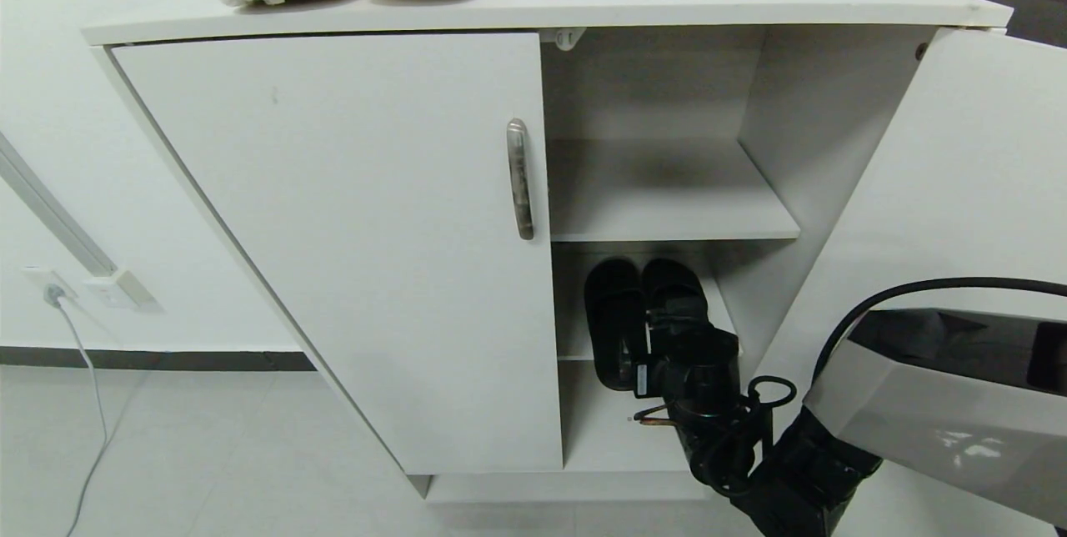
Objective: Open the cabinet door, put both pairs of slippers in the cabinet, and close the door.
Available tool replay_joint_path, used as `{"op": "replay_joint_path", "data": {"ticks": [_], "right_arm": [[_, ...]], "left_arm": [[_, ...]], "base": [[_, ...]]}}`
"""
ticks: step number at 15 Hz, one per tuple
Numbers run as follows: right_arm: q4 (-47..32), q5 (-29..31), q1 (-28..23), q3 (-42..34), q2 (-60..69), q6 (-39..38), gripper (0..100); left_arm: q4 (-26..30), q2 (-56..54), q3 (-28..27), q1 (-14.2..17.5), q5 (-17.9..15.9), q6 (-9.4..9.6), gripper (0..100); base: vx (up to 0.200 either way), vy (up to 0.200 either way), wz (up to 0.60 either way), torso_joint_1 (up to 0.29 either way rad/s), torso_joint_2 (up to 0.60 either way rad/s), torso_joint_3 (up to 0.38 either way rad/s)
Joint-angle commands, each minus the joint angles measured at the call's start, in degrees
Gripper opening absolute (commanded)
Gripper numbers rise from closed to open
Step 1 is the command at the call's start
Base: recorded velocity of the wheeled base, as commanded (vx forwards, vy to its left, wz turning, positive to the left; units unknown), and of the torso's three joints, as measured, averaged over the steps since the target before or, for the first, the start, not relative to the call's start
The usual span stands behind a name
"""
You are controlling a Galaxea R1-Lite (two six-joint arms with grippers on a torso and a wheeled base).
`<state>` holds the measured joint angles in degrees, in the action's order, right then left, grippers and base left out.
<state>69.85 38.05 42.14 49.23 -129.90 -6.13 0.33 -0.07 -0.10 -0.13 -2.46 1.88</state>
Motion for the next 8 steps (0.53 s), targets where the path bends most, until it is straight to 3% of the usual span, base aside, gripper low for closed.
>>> {"op": "replay_joint_path", "data": {"ticks": [1, 5, 8], "right_arm": [[-0.07, 0.01, 0.13, -0.09, 0.18, -0.02, 100], [0.02, -0.08, 0.31, -0.27, 0.00, -0.02, 100], [0.28, -0.08, 0.40, -0.53, 0.00, -0.02, 100]], "left_arm": [[0.02, 0.07, 0.01, -0.04, 0.00, -0.03, 0], [0.02, 0.07, 0.01, -0.04, 0.00, -0.03, 0], [0.02, 0.07, 0.01, -0.04, 0.00, -0.03, 0]], "base": [[0.000, 0.000, 0.00, 0.000, 0.00, 0.000], [0.000, 0.000, 0.00, 0.000, 0.00, 0.000], [-0.200, 0.000, 0.00, 0.007, 0.00, -0.001]]}}
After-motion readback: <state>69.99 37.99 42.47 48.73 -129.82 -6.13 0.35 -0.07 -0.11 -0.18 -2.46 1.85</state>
